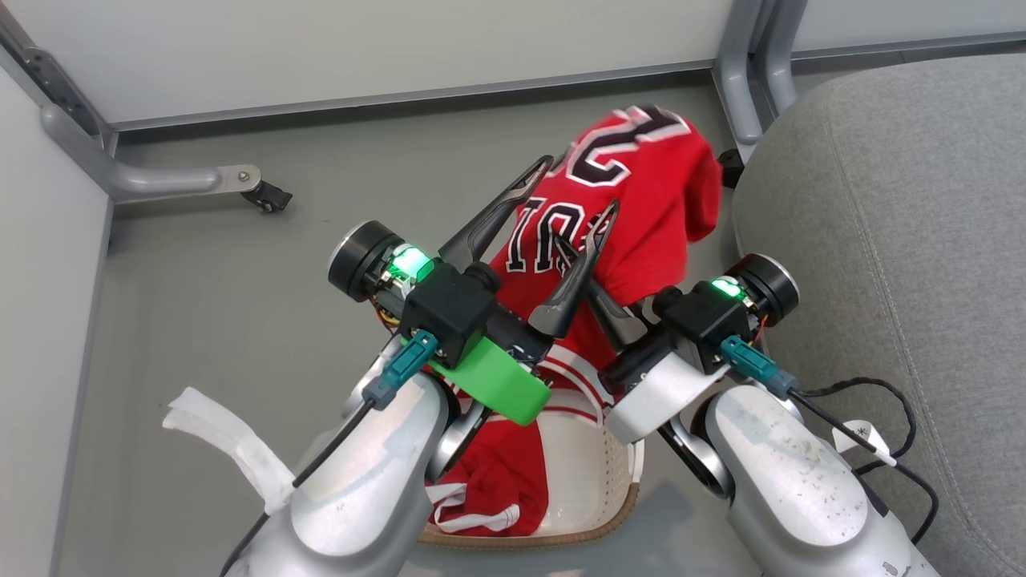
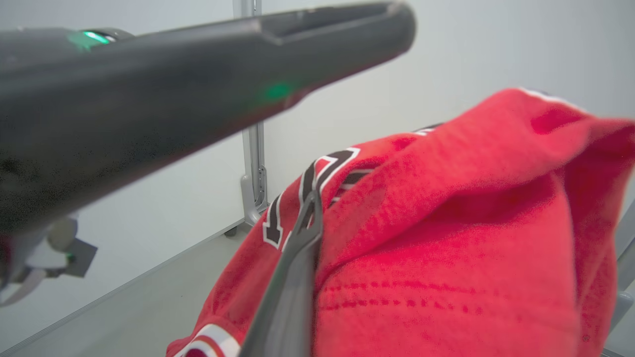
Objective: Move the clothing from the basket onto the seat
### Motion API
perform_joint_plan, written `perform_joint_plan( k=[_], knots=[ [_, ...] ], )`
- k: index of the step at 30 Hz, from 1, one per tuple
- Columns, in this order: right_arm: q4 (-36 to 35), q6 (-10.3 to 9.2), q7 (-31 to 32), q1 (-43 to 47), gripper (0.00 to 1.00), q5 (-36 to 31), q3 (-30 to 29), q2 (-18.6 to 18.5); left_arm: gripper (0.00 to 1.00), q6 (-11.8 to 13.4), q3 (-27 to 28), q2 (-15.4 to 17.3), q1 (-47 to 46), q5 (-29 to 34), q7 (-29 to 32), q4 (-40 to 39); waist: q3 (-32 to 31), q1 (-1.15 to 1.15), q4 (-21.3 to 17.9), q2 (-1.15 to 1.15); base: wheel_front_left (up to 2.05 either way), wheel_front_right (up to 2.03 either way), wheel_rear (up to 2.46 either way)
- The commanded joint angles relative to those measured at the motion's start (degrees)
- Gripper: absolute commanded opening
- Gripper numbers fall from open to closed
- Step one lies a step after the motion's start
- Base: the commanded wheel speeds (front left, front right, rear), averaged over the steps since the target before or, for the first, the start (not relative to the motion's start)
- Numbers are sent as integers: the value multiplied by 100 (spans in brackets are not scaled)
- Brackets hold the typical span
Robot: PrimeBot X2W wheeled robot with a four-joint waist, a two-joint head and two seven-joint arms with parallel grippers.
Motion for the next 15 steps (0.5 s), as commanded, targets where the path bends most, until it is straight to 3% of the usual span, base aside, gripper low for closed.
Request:
perform_joint_plan(
  k=[1,15],
  knots=[
    [-36,-4,-14,-56,0,9,-14,-12,100,11,-1,-4,-24,38,-21,13,2,0,3,0,0,0,0],
    [-50,-4,-14,56,0,14,-159,-12,100,17,112,-4,33,52,-21,-15,17,0,-106,0,0,0,0]
  ],
)
